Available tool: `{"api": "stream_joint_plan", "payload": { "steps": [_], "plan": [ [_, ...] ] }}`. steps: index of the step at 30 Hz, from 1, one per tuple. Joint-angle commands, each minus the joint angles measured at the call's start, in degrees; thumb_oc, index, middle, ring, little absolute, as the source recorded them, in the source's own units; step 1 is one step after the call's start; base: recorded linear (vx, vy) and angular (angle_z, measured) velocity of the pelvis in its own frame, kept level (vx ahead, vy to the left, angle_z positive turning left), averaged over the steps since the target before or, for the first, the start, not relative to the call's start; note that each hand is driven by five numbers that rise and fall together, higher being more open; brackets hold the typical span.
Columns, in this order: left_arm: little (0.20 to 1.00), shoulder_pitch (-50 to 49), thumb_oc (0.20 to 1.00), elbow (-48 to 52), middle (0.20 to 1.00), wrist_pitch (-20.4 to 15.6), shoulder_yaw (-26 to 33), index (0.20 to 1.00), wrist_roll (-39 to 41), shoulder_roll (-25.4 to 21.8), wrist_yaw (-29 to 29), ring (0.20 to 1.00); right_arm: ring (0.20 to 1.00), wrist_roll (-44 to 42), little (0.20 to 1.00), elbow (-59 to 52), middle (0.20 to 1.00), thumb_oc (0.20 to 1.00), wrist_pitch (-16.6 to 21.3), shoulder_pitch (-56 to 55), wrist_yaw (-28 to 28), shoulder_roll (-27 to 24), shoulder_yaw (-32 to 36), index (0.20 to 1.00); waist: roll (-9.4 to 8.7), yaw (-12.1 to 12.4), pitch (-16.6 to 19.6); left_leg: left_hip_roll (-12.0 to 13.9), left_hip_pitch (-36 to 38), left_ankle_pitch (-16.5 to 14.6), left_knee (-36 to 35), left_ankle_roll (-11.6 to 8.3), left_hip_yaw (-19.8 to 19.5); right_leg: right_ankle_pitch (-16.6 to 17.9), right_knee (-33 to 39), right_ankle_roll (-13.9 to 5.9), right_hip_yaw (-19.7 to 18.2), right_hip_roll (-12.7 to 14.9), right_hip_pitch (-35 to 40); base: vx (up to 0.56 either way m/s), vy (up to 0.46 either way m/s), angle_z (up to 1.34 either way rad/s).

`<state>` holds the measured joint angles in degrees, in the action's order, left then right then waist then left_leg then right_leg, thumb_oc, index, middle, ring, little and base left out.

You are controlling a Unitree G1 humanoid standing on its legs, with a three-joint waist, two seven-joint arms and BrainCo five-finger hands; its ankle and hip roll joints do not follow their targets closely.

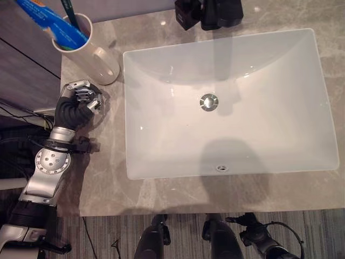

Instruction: Put brush and paste in cup on sink, flatten towel.

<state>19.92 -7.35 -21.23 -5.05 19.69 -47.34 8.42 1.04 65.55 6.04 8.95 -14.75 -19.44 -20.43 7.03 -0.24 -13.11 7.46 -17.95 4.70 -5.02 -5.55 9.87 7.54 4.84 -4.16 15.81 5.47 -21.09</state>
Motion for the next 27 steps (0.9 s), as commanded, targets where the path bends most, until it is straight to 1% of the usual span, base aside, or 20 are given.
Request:
{"api": "stream_joint_plan", "payload": {
  "steps": [1, 10, 13, 19, 27],
  "plan": [
    [0.200, 1.1, 0.200, -7.1, 0.200, 0.8, -2.5, 0.200, -2.3, -1.5, 2.0, 0.200, 1.000, 0.1, 1.000, -1.3, 1.000, 1.000, 0.6, -1.5, -0.4, -1.2, -0.8, 1.000, -1.04, -2.1, -1.3, -3.7, 2.6, 0.3, 0.0, 1.11, 0.1, -1.6, -4.3, -1.36, -5.7, -2.5, 0.3, 0.00, 0.000, 0.00],
    [0.200, 7.5, 0.200, -14.8, 0.200, 1.7, -4.8, 0.200, -4.1, -1.4, 5.3, 0.200, 1.000, 0.1, 1.000, -1.4, 1.000, 1.000, 0.9, -1.4, -0.6, -0.8, -1.7, 1.000, -0.87, -3.0, -0.7, -3.7, 2.7, 0.0, 0.0, 1.07, 0.2, -1.8, -4.3, -1.43, -5.5, -2.5, 0.0, 0.00, 0.000, 0.00],
    [0.200, 12.0, 0.200, -17.9, 0.200, 2.1, -7.5, 0.200, -3.8, -0.8, 6.4, 0.200, 1.000, -0.1, 1.000, -1.3, 1.000, 1.000, 0.8, -0.9, -0.8, -0.3, -2.7, 1.000, -0.83, -3.5, -0.6, -3.7, 2.7, -0.1, 0.0, 1.04, 0.1, -1.9, -4.4, -1.44, -5.3, -2.5, 0.0, 0.00, 0.000, 0.00],
    [0.200, 15.6, 0.200, -18.3, 0.200, 2.6, -10.0, 0.200, -4.6, -1.1, 6.8, 0.200, 1.000, -0.2, 1.000, -1.6, 1.000, 1.000, 0.8, -0.8, -1.0, -0.1, -3.2, 1.000, -0.73, -3.8, -0.5, -3.7, 2.8, -0.2, 0.0, 1.04, 0.1, -2.4, -5.7, -1.34, -5.4, -2.5, -0.5, 0.00, 0.000, 0.00],
    [0.200, 21.4, 0.200, -20.5, 0.200, 3.5, -13.5, 0.200, -4.4, 0.8, 7.7, 0.200, 1.000, -0.2, 1.000, -0.9, 1.000, 1.000, 0.6, -1.3, -1.3, 0.0, -3.7, 1.000, -0.53, -4.7, -0.2, -3.5, 2.9, -0.6, 0.0, 1.36, 0.3, -3.0, -7.4, -1.16, -5.8, -2.6, -1.6, 0.00, 0.000, 0.00]
  ]
}}
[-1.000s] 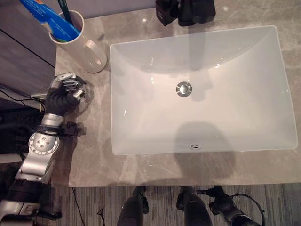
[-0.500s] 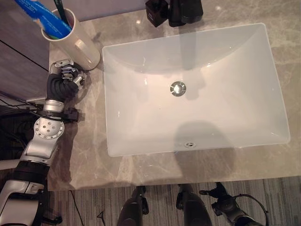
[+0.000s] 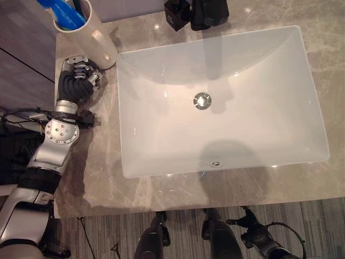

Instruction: Put brush and paste in cup on sink, flatten towel.

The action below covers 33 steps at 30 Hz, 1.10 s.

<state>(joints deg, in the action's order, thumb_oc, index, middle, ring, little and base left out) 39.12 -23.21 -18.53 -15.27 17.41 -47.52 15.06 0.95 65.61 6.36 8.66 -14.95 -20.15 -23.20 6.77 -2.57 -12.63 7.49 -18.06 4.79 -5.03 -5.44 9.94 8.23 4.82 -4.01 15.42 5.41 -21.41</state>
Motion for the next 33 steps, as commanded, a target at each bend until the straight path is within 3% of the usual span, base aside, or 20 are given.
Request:
{"api": "stream_joint_plan", "payload": {
  "steps": [1, 12, 18, 24, 25, 26, 29, 33],
  "plan": [
    [0.200, 2.6, 0.200, -4.7, 0.200, 0.8, -3.5, 0.200, -2.4, 1.0, 1.2, 0.200, 1.000, -0.1, 1.000, -1.1, 1.000, 1.000, 0.2, -1.1, -1.2, 0.6, -0.9, 1.000, -0.26, -2.5, -0.7, -3.6, 3.0, -0.7, 0.0, 1.25, 0.3, -3.7, -7.4, -1.30, -5.4, -2.6, -1.3, 0.00, 0.000, 0.00],
    [0.200, 9.4, 0.200, -10.9, 0.200, 1.5, -6.4, 0.200, -3.0, 1.3, 3.3, 0.200, 1.000, -0.4, 1.000, -1.3, 1.000, 1.000, 0.4, -1.4, -1.5, -0.1, -1.4, 1.000, -0.45, -3.2, -1.0, -3.4, 2.6, -0.3, 0.0, 1.17, 0.5, -3.3, -7.1, -1.34, -5.6, -2.8, -1.6, 0.00, 0.001, -0.02],
    [0.200, 6.3, 0.200, -10.3, 0.200, 1.4, -4.4, 0.200, -1.5, 0.3, 1.9, 0.200, 1.000, -0.4, 1.000, -1.2, 1.000, 1.000, 0.4, -1.7, -1.3, -0.1, -1.2, 1.000, -0.44, -3.0, -1.1, -3.5, 2.8, -0.4, 0.0, 1.22, 0.5, -3.3, -7.3, -1.32, -5.9, -2.9, -1.8, 0.00, 0.000, 0.00],
    [0.200, 1.9, 0.200, -13.8, 0.200, 2.2, -1.7, 0.200, -2.5, -4.6, 0.3, 0.200, 1.000, -0.2, 1.000, -2.0, 1.000, 1.000, 0.7, -2.5, -0.6, -1.3, -0.2, 1.000, 0.14, -2.3, -0.9, -3.6, 3.0, -0.3, 0.0, 1.24, 0.8, -3.2, -7.0, -1.28, -6.1, -2.8, -1.6, 0.02, 0.005, -0.04],
    [0.200, 1.8, 0.200, -15.0, 0.200, 2.4, -1.3, 0.200, -3.2, -5.4, 0.9, 0.200, 1.000, -0.2, 1.000, -2.1, 1.000, 1.000, 0.8, -2.6, -0.7, -1.6, -0.1, 1.000, 0.48, -2.1, -0.8, -3.6, 3.5, -1.6, 0.0, 0.93, 0.3, -4.2, -6.8, -1.83, -6.6, -3.0, -0.9, 0.00, 0.002, -0.09],
    [0.200, 1.9, 0.200, -15.0, 0.200, 2.4, -1.2, 0.200, -3.2, -5.5, 0.9, 0.200, 1.000, -0.2, 1.000, -2.1, 1.000, 1.000, 0.9, -2.6, -0.7, -1.6, -0.1, 1.000, 0.26, -2.2, -1.0, -3.7, 2.8, -0.2, 0.0, 1.24, 0.8, -3.0, -6.8, -1.29, -6.1, -2.8, -1.7, 0.00, -0.001, -0.07],
    [0.200, 7.0, 0.200, -20.7, 0.200, 5.5, -3.8, 0.200, -11.4, -8.2, 5.1, 0.200, 1.000, -0.4, 1.000, -2.8, 1.000, 1.000, 1.6, -1.7, -1.0, -2.3, -0.5, 1.000, 0.12, -2.4, -1.6, -3.7, 2.2, 0.0, 0.0, 1.16, 1.0, -2.1, -5.2, -1.62, -6.2, -2.7, -1.4, -0.04, -0.018, -0.07],
    [0.200, 11.3, 0.200, -25.0, 0.200, 6.8, -5.5, 0.200, -12.9, -9.1, 5.4, 0.200, 1.000, -0.6, 1.000, -2.5, 1.000, 1.000, 1.7, -0.9, -1.2, -2.5, -0.9, 1.000, -0.62, -2.7, -2.4, -3.7, 2.1, -0.1, 0.0, 1.17, 1.9, -0.6, -3.4, -2.05, -6.9, -2.8, -1.3, -0.01, -0.002, -0.03]
  ]
}}
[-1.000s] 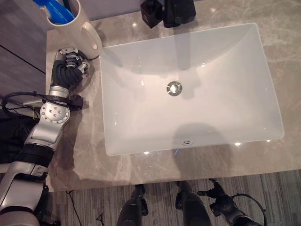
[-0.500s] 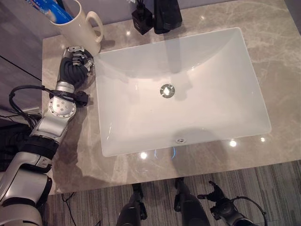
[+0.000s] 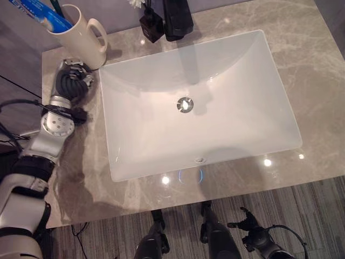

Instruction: Put brush and paste in cup on sink, flatten towel.

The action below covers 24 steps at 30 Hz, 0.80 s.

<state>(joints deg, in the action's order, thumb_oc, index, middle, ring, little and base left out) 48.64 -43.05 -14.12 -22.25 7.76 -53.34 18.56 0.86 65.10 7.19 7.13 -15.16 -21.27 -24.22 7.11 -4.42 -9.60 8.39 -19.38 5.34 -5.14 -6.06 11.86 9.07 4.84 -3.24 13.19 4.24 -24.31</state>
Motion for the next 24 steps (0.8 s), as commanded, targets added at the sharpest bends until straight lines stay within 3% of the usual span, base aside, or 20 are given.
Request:
{"api": "stream_joint_plan", "payload": {
  "steps": [1, 10, 11, 12, 13, 14, 16, 17, 19, 22, 24],
  "plan": [
    [0.200, 3.1, 0.200, -6.5, 0.200, 2.6, 1.0, 0.200, -3.3, -3.6, 1.7, 0.200, 1.000, -0.4, 1.000, -1.9, 1.000, 1.000, 0.8, 0.7, -1.0, -1.4, -0.2, 1.000, -1.23, -0.9, -5.5, -4.6, 3.3, -0.7, 0.1, 1.78, 0.3, -1.1, -3.0, -2.90, -5.1, -1.7, 1.6, 0.00, 0.010, -0.04],
    [0.200, 13.2, 0.200, -11.0, 0.200, 3.7, -3.5, 0.200, -2.9, -1.5, 3.8, 0.200, 1.000, -1.6, 1.000, -1.7, 1.000, 1.000, 1.0, 0.9, -0.5, -1.2, -1.4, 1.000, -3.06, -1.7, -6.2, -4.0, 2.7, -0.4, 0.1, 1.65, 1.6, -0.2, -2.2, -3.08, -6.0, -2.2, 1.1, 0.01, -0.004, -0.12],
    [0.200, 13.7, 0.200, -10.5, 0.200, 3.6, -4.1, 0.200, -3.0, -1.2, 3.7, 0.200, 1.000, -1.7, 1.000, -1.8, 1.000, 1.000, 1.0, 0.7, -0.5, -1.2, -1.3, 1.000, -2.80, -1.8, -6.1, -3.8, 3.3, -1.8, 0.1, 1.32, 1.0, -1.3, -1.9, -3.64, -6.3, -2.4, 1.8, 0.01, 0.002, -0.04],
    [0.200, 14.3, 0.200, -10.3, 0.200, 3.6, -4.4, 0.200, -3.2, -1.0, 3.9, 0.200, 1.000, -1.7, 1.000, -1.8, 1.000, 1.000, 1.1, 0.8, -0.5, -1.3, -1.3, 1.000, -3.18, -2.0, -6.4, -4.0, 2.6, -0.3, 0.1, 1.64, 1.5, -0.3, -2.2, -3.08, -5.9, -2.2, 0.9, 0.09, 0.021, 0.00],
    [0.200, 14.5, 0.200, -9.8, 0.200, 3.5, -4.7, 0.200, -3.2, -0.8, 4.0, 0.200, 1.000, -1.8, 1.000, -1.7, 1.000, 1.000, 1.1, 0.6, -0.5, -1.3, -1.3, 1.000, -2.93, -1.9, -6.2, -3.9, 3.2, -1.8, 0.1, 1.32, 0.8, -1.4, -1.9, -3.62, -6.3, -2.4, 1.6, -0.08, -0.030, -0.01],
    [0.200, 14.8, 0.200, -9.4, 0.200, 3.4, -5.0, 0.200, -3.3, -0.3, 4.0, 0.200, 1.000, -1.9, 1.000, -2.1, 1.000, 1.000, 1.2, 0.4, -0.4, -1.3, -1.3, 1.000, -3.33, -2.2, -6.4, -4.0, 2.5, -0.4, 0.1, 1.66, 1.3, -0.3, -2.2, -3.05, -5.9, -2.2, 0.8, 0.10, 0.014, 0.00],
    [0.200, 15.6, 0.200, -8.7, 0.200, 3.3, -5.7, 0.200, -3.5, 0.6, 4.3, 0.200, 1.000, -2.0, 1.000, -2.3, 1.000, 1.000, 1.3, 0.2, -0.4, -1.2, -1.5, 1.000, -3.06, -2.3, -6.1, -3.9, 3.0, -1.9, 0.1, 1.32, 0.7, -1.5, -2.1, -3.55, -6.2, -2.5, 1.4, 0.01, -0.001, 0.04],
    [0.200, 15.9, 0.200, -8.6, 0.200, 3.2, -5.9, 0.200, -3.4, 0.9, 4.4, 0.200, 1.000, -2.1, 1.000, -2.6, 1.000, 1.000, 1.4, 0.2, -0.4, -1.1, -1.5, 1.000, -3.45, -2.5, -6.4, -4.0, 2.3, -0.4, 0.1, 1.64, 1.3, -0.5, -2.4, -3.01, -5.8, -2.3, 0.6, -0.08, -0.023, 0.06],
    [0.200, 16.4, 0.200, -8.6, 0.200, 3.3, -6.3, 0.200, -3.5, 1.5, 4.5, 0.200, 1.000, -2.5, 1.000, -3.4, 1.000, 1.000, 1.6, -0.2, -0.2, -0.8, -1.6, 1.000, -3.27, -2.7, -6.1, -3.9, 2.9, -2.0, 0.1, 1.31, 0.8, -1.4, -2.1, -3.57, -6.3, -2.6, 1.3, 0.05, 0.012, 0.03],
    [0.200, 17.0, 0.200, -8.1, 0.200, 3.1, -6.2, 0.200, -2.5, 3.8, 5.1, 0.200, 1.000, -2.7, 1.000, -4.1, 1.000, 1.000, 1.9, -0.6, -0.3, -0.8, -1.9, 1.000, -3.75, -3.0, -6.3, -3.9, 2.3, -0.5, 0.1, 1.59, 1.4, -0.4, -2.5, -2.96, -5.9, -2.4, 0.4, -0.02, -0.012, 0.01],
    [0.200, 17.2, 0.200, -7.9, 0.200, 3.1, -6.4, 0.200, -2.3, 4.8, 5.3, 0.200, 1.000, -2.9, 1.000, -4.5, 1.000, 1.000, 1.9, -1.0, -0.2, -0.6, -2.0, 1.000, -3.46, -3.0, -6.0, -3.7, 3.1, -2.0, 0.1, 1.22, 0.7, -1.6, -2.2, -3.45, -6.2, -2.7, 1.2, 0.10, 0.006, 0.01]
  ]
}}
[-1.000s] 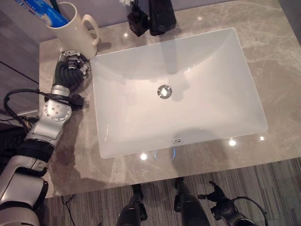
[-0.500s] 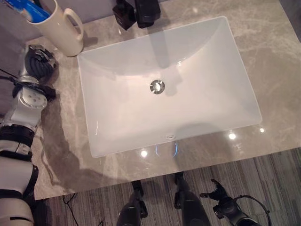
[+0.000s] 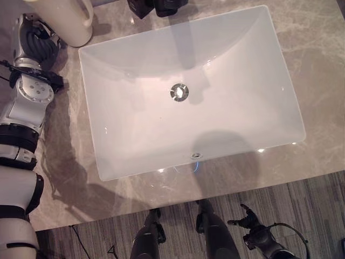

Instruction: Put brush and paste in cup on sink, flatten towel.

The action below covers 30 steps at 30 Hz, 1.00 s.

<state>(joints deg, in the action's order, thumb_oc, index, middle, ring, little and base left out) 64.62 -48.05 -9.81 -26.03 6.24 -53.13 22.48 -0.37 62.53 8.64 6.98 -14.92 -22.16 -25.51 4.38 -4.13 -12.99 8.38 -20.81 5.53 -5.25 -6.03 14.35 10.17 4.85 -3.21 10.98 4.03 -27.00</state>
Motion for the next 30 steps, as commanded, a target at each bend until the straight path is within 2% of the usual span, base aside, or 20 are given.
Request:
{"api": "stream_joint_plan", "payload": {
  "steps": [1, 10, 11, 12, 19, 21, 22, 26, 30],
  "plan": [
    [0.200, 1.5, 0.200, -2.8, 0.200, -1.2, -2.8, 0.200, -0.7, 5.3, 1.5, 0.200, 1.000, -1.7, 1.000, -2.0, 1.000, 1.000, 0.5, -1.0, -0.5, 0.3, -0.7, 1.000, -0.73, -3.4, -2.6, -3.6, 4.6, -2.2, 0.3, 1.15, -1.8, -2.9, -2.4, -3.44, -4.0, -2.6, 3.9, 0.00, 0.000, 0.00],
    [0.200, 2.9, 0.200, -2.3, 0.200, -0.9, -3.5, 0.200, -0.1, 8.8, 1.7, 0.200, 1.000, -1.9, 1.000, -2.7, 1.000, 1.000, 0.4, -2.1, -0.7, 0.2, -0.7, 1.000, -1.00, -4.0, -2.3, -3.0, 4.8, -2.0, 0.3, 0.82, -2.0, -3.9, -3.9, -3.06, -3.4, -3.3, 3.5, -0.01, -0.022, 0.00],
    [0.200, 2.9, 0.200, -2.3, 0.200, -0.8, -3.4, 0.200, -0.1, 8.9, 1.6, 0.200, 1.000, -1.9, 1.000, -2.5, 1.000, 1.000, 0.4, -2.0, -0.7, 0.1, -0.6, 1.000, -1.39, -4.1, -2.5, -3.2, 4.1, -0.5, 0.3, 1.09, -1.5, -2.8, -4.1, -2.50, -3.0, -3.1, 2.7, 0.01, -0.026, -0.03],
    [0.200, 2.6, 0.200, -2.2, 0.200, -0.8, -3.4, 0.200, 0.0, 9.4, 1.5, 0.200, 1.000, -1.7, 1.000, -2.3, 1.000, 1.000, 0.3, -2.3, -0.8, -0.1, -0.3, 1.000, -1.02, -4.1, -2.2, -2.9, 4.9, -1.9, 0.3, 0.68, -2.0, -4.1, -4.1, -2.96, -3.3, -3.4, 3.5, 0.01, -0.035, -0.03],
    [0.200, 1.6, 0.200, -2.3, 0.200, -0.5, -3.1, 0.200, -0.3, 9.6, 1.3, 0.200, 1.000, -1.0, 1.000, -2.1, 1.000, 1.000, 0.1, -3.3, -1.0, -0.7, 0.2, 1.000, -0.83, -4.0, -1.8, -2.7, 5.2, -1.7, 0.3, 0.55, -2.3, -4.7, -4.6, -2.69, -2.8, -3.7, 3.6, 0.01, -0.002, 0.00],
    [0.200, 1.2, 0.200, -3.7, 0.200, 0.9, -2.6, 0.200, -2.6, 10.4, 2.1, 0.200, 1.000, -0.7, 1.000, -1.8, 1.000, 1.000, 0.2, -3.5, -1.1, -0.5, 0.3, 1.000, -0.71, -4.0, -1.5, -2.6, 5.4, -1.7, 0.3, 0.57, -2.5, -5.0, -5.0, -2.58, -2.6, -3.8, 3.6, -0.04, -0.022, -0.02],
    [0.200, 0.7, 0.200, -3.9, 0.200, 1.1, -2.0, 0.200, -3.0, 10.5, 2.4, 0.200, 1.000, -0.6, 1.000, -1.7, 1.000, 1.000, 0.1, -3.6, -1.1, -0.5, 0.3, 1.000, -0.99, -4.0, -1.7, -2.7, 4.9, -0.3, 0.3, 0.89, -2.0, -3.9, -5.3, -2.01, -2.0, -3.5, 2.9, -0.08, -0.042, -0.03],
    [0.200, -1.4, 0.200, -3.8, 0.200, 1.7, -0.6, 0.200, -3.9, 10.5, 2.7, 0.200, 1.000, -0.3, 1.000, -1.1, 1.000, 1.000, 0.0, -3.8, -1.1, -0.3, 0.5, 1.000, -0.76, -3.8, -1.5, -2.7, 5.6, -0.3, 0.3, 0.91, -2.2, -4.3, -5.5, -1.90, -1.8, -3.5, 3.5, -0.01, -0.012, -0.02],
    [0.200, -7.9, 0.200, -2.9, 0.200, 2.2, 3.6, 0.200, -4.3, 9.7, 3.1, 0.200, 1.000, 0.4, 1.000, -0.3, 1.000, 1.000, -0.4, -4.2, -0.7, 0.0, 1.2, 1.000, -0.50, -3.1, -0.5, -2.7, 7.3, -0.7, 0.3, 0.93, -2.7, -5.1, -5.8, -1.57, -1.3, -3.5, 5.1, 0.02, -0.007, 0.01]
  ]
}}
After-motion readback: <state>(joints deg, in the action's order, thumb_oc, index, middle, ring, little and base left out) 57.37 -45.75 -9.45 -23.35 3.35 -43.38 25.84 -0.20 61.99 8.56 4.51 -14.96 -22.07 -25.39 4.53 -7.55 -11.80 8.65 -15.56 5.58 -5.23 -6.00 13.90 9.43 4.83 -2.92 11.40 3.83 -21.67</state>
